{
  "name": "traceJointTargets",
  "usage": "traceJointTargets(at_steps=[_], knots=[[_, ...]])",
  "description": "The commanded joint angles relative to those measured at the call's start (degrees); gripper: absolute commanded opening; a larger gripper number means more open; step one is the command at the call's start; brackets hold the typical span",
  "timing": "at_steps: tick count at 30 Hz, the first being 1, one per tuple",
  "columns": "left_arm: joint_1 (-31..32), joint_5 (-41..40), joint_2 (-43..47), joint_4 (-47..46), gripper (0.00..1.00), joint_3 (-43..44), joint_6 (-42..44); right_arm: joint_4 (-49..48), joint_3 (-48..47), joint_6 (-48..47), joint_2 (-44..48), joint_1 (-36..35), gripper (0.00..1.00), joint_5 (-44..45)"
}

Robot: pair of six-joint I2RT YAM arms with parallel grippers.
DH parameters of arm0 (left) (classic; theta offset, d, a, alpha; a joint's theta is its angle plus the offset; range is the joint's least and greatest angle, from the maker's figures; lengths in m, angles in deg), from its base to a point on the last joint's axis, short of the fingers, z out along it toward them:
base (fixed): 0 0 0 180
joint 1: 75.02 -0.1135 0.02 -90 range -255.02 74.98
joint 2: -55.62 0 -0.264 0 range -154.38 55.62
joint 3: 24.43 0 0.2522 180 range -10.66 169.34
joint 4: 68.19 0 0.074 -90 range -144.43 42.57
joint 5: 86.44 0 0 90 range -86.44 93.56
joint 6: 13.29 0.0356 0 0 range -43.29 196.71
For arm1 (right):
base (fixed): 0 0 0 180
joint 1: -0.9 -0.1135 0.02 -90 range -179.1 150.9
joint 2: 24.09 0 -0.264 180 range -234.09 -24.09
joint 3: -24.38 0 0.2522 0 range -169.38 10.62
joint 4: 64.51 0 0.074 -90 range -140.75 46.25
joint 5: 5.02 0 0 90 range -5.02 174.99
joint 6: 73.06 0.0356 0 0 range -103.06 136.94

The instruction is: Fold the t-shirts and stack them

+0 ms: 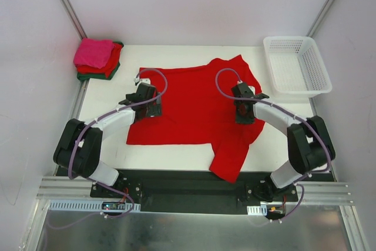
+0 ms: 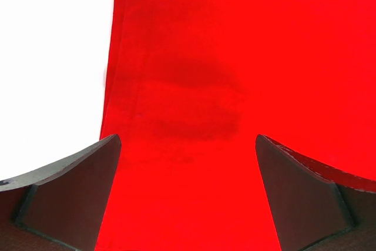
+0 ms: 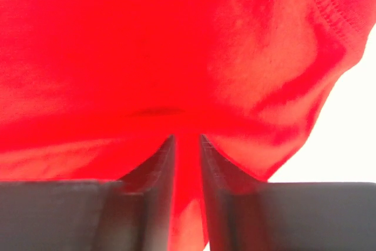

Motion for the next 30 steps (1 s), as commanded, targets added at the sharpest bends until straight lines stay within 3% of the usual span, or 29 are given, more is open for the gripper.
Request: traceJointTargets(at_steps=[1,4,9,15,20,30], knots=[[0.35,0.79,5.9,1.1,0.99,-1.54,-1.25,2.61,-0.31,-2.13,12.87,-3.96,0.35,0.55],[0.35,2.19,10.38,1.37,0.99,-3.21,-2.75,5.33,-0.04,-1.52,18.07,-5.81,0.49,0.39],[0.35,5.27,17.41,3.82,0.99,-7.25,-5.3,8.25,3.29,1.55,27.83,-6.25,0.57,-2.07],[0.35,10.63,25.23,5.32,0.99,-14.28,-10.56,10.97,11.2,8.05,37.41,-9.23,0.58,-4.28],[0.35,9.32,31.2,8.74,0.99,-18.68,-12.42,13.87,17.35,15.6,45.32,-13.97,0.58,-4.28],[0.09,9.76,30.95,12.26,0.99,-18.24,-15.06,19.41,26.94,29.58,55.96,-25.05,0.59,-0.42]])
